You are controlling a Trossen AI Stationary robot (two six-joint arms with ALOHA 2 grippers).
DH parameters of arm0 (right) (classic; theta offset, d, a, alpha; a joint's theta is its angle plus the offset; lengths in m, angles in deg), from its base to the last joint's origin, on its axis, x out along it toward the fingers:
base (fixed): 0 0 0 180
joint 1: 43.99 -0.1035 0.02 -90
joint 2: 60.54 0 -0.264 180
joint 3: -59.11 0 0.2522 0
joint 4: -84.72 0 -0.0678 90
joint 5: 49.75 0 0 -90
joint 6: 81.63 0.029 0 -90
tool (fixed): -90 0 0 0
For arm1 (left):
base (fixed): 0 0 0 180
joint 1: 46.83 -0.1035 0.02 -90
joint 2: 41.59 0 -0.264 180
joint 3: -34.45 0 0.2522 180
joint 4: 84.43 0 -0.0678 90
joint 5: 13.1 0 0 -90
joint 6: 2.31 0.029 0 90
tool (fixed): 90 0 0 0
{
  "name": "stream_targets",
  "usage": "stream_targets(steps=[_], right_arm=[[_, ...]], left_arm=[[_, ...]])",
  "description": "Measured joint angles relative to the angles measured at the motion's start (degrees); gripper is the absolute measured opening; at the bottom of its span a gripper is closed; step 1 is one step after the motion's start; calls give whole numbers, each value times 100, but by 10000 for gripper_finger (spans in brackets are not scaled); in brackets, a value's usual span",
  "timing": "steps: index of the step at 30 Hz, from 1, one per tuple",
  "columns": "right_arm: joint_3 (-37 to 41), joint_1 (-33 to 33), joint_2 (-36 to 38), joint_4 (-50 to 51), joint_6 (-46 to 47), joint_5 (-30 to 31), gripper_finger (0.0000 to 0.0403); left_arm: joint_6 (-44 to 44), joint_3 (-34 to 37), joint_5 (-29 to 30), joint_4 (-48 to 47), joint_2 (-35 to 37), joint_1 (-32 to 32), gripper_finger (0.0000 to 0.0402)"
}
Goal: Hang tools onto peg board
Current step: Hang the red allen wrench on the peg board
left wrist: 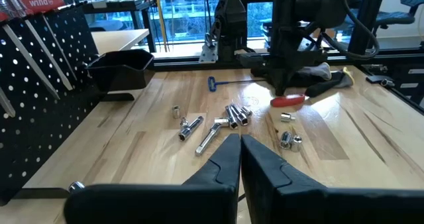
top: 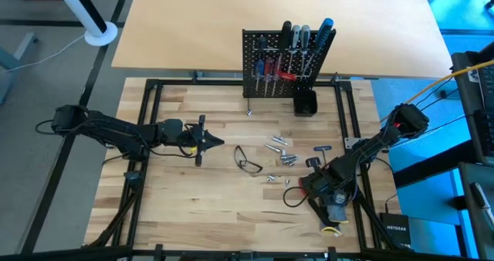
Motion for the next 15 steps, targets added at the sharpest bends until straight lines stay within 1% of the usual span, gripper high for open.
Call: stream_targets(steps=[6,8,10,12,15], right_arm=[[-83,2,5,-11,-5,399,3],[-155,6,-11,1,-28,604,4],[-211,27,-18,4,-50,977,4],[-274,41,-17,1,-43,1158,2],[-344,53,-4,1,28,1211,2]], left_arm=[[7,0,2,0,0,0,4],[7,0,1,2,0,0,4],[7,0,0,2,0,1,4],[7,0,0,2,0,0,4],[9,0,2,2,0,0,4]])
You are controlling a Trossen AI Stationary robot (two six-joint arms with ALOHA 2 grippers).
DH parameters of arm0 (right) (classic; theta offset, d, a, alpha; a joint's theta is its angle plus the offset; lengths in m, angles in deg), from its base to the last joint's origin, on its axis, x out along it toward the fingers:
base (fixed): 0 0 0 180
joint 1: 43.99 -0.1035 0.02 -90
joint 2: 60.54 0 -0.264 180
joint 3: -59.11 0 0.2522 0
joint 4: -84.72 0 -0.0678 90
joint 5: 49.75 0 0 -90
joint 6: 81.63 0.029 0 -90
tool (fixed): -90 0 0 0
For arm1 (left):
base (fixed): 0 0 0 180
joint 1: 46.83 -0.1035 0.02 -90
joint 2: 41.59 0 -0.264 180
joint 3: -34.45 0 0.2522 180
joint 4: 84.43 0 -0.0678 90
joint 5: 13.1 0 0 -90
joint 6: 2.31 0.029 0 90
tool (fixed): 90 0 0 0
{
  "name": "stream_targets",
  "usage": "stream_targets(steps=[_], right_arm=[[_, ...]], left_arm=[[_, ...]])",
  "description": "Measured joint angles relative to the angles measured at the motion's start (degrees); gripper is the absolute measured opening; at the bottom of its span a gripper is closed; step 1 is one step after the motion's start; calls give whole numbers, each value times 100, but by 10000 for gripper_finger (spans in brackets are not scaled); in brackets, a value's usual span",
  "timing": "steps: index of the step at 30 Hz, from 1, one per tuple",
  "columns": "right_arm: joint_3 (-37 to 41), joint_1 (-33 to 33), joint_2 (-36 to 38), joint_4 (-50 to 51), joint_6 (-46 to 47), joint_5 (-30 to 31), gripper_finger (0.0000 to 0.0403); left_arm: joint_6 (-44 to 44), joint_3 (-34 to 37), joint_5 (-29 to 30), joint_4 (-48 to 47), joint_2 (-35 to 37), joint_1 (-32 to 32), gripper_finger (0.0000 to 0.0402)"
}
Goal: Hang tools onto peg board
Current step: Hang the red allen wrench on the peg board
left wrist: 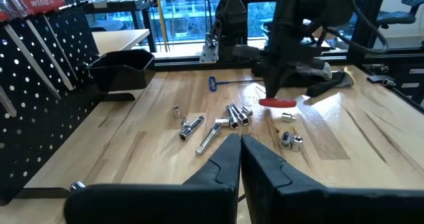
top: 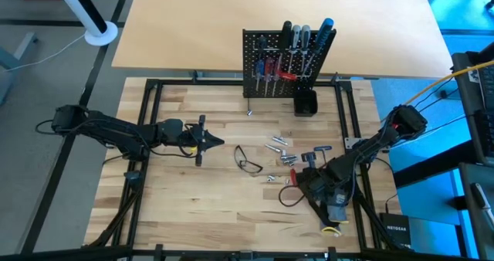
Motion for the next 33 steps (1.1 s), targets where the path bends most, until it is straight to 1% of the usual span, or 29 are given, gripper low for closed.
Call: stream_targets(steps=[8,12,17,19,21,25,27,30,33], right_arm=[[-317,283,239,21,250,110,2],[-689,453,460,-2,293,766,2],[-1205,703,574,-328,366,1925,3],[-1282,845,578,-726,137,2309,3],[-1283,1012,571,-1220,-163,2516,3],[-1283,1359,400,-2172,-603,3019,3],[-1283,1521,260,-2677,-885,3178,3],[-1283,1762,53,-3501,-1389,3218,3],[-1283,1973,-136,-4163,-1786,3170,3]], left_arm=[[1,0,0,2,0,1,4],[-47,0,-6,37,0,4,4],[-709,0,-69,308,0,15,4],[-908,0,-69,423,-2,-9,4],[-1009,-2,-67,485,-2,-44,4],[-857,-67,-69,448,-2,-35,4],[-748,-146,-74,446,-2,-31,7],[-591,-307,-69,417,-2,-33,35],[-432,-445,-69,411,-2,-33,87]])
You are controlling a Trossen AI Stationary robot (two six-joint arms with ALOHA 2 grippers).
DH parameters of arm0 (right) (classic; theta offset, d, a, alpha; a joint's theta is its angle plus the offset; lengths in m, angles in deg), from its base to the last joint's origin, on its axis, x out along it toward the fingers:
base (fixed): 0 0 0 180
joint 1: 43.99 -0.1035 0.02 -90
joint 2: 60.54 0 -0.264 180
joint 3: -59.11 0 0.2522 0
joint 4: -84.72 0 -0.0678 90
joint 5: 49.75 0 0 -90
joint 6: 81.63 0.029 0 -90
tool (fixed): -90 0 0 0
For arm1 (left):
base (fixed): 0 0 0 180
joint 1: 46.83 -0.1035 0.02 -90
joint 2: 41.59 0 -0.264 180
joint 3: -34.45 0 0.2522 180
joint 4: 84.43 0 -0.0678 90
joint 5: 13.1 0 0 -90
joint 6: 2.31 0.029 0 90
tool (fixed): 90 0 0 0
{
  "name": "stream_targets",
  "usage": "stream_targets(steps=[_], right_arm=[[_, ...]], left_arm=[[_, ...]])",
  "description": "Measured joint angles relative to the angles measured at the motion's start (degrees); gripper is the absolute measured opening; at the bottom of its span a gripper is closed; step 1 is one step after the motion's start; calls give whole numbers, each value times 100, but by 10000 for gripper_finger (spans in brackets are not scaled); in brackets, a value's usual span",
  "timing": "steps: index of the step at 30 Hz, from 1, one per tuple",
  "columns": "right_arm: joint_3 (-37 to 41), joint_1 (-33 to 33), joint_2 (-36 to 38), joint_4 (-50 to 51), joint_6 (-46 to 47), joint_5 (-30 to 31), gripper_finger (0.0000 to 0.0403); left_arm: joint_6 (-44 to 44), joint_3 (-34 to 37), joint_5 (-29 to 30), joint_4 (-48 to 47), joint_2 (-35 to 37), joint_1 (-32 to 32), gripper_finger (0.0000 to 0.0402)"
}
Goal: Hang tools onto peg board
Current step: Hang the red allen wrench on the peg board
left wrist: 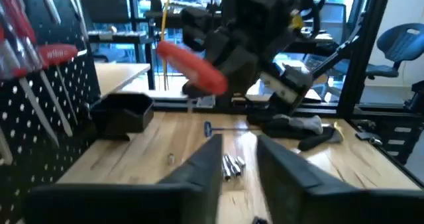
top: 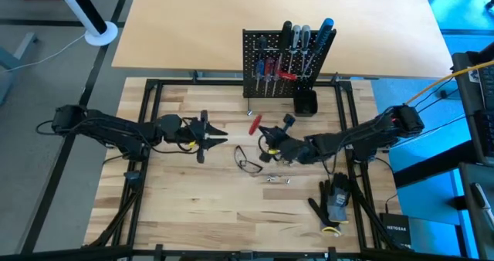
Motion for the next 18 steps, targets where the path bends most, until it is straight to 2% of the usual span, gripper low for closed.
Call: stream_targets(steps=[3,8,11,18], right_arm=[[0,175,-105,-593,-221,26,3],[0,386,-239,-1668,-376,53,3],[0,498,-268,-2250,-452,58,3],[0,624,-525,-3050,-522,111,3]], left_arm=[[248,-224,56,-5,0,-4,145],[597,-719,903,24,0,-13,207],[696,-992,1320,26,0,-11,219],[235,-1199,1354,35,-371,3,221]])
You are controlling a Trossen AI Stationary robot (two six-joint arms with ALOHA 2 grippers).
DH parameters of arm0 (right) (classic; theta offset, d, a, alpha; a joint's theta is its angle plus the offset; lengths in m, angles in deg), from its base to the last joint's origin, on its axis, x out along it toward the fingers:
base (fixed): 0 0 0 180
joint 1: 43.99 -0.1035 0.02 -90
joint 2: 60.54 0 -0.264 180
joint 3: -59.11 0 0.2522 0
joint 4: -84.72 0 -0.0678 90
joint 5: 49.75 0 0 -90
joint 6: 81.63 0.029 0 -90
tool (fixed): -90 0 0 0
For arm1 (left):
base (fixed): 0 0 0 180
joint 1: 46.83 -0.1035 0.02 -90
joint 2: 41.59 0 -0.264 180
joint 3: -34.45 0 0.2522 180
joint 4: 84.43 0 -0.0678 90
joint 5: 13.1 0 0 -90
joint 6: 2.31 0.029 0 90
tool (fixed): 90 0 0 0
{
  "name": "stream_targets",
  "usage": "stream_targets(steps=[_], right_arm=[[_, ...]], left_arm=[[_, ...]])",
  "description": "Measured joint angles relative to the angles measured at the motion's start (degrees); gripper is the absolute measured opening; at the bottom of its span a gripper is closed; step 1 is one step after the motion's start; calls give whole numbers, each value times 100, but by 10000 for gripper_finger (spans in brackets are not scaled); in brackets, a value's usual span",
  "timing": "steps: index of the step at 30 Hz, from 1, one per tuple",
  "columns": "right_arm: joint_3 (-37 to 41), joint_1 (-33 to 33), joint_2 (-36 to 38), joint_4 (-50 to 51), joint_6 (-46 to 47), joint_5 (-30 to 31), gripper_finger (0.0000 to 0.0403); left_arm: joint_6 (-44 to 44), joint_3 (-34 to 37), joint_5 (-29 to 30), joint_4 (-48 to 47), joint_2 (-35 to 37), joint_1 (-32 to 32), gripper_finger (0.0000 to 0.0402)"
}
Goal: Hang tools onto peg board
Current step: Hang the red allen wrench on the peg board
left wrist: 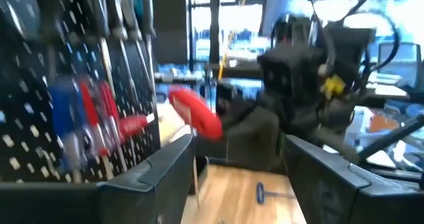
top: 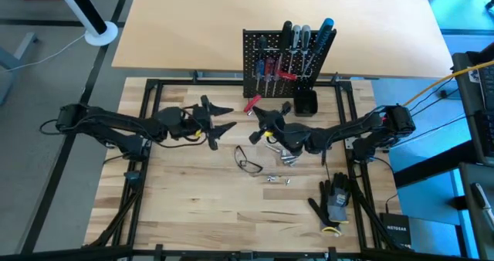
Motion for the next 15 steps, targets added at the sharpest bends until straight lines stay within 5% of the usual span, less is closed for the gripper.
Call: stream_targets(steps=[8,15], right_arm=[[2,-9,-192,3,5,-73,3],[2,-9,-190,-141,38,-217,3]], left_arm=[[-276,-12,116,902,-726,4,221],[-140,-366,342,789,-985,4,221]])
